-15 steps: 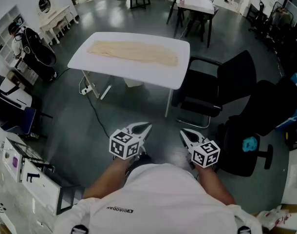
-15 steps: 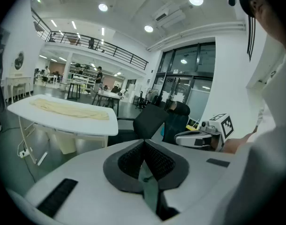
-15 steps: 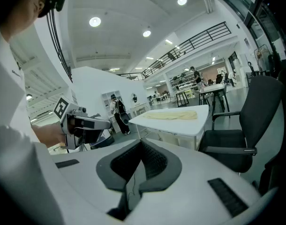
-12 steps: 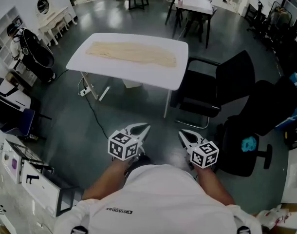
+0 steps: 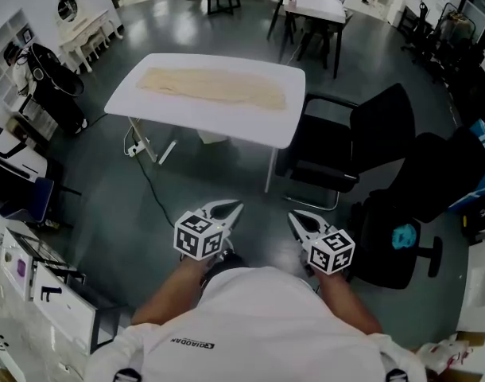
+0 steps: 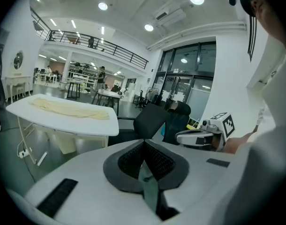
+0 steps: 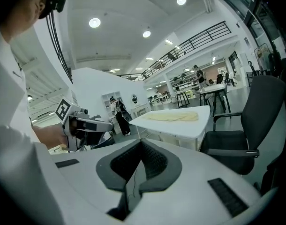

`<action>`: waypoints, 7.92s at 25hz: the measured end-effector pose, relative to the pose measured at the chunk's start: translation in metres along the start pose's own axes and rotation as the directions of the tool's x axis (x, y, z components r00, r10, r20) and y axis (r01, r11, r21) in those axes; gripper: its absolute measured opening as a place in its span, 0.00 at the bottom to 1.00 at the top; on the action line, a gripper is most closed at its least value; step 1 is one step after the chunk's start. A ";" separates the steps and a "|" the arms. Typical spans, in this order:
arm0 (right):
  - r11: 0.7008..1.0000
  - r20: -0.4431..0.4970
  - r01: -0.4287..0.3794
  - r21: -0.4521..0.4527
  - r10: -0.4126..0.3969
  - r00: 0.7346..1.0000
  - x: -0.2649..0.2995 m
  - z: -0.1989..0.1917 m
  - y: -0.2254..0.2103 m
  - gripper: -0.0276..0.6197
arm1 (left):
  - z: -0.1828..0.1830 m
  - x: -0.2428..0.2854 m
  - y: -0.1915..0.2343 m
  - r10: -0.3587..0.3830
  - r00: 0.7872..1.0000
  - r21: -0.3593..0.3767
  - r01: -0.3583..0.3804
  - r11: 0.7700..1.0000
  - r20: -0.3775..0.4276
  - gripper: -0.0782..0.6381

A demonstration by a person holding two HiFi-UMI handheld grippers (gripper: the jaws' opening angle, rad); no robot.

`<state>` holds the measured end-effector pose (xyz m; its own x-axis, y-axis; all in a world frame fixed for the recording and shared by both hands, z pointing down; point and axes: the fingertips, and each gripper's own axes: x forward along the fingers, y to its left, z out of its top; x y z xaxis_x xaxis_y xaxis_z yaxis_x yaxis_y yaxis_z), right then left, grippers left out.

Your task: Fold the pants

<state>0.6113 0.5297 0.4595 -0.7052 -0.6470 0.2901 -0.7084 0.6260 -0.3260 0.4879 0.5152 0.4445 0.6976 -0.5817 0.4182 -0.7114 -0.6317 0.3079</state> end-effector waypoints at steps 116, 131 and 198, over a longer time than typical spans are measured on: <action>0.905 -0.192 0.405 0.132 -0.378 0.906 0.494 0.158 -0.434 0.08 | 0.244 0.270 0.550 0.112 0.974 -0.004 -0.115 0.993 -0.197 0.15; 0.796 -0.352 0.578 0.180 -0.496 0.794 0.531 0.098 -0.534 0.49 | 0.223 0.280 0.567 0.128 0.940 0.011 -0.132 0.991 -0.317 0.15; 0.783 0.204 0.253 0.568 -0.431 0.879 0.707 0.320 -0.282 0.17 | 0.273 0.063 0.837 -0.006 0.996 0.000 0.006 1.000 -0.090 0.15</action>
<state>0.3220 -0.2438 0.4692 -0.3086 -0.9272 0.2124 -0.7165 0.0798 -0.6930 -0.0401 -0.1905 0.4953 0.6915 -0.5294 0.4915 -0.7071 -0.6352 0.3107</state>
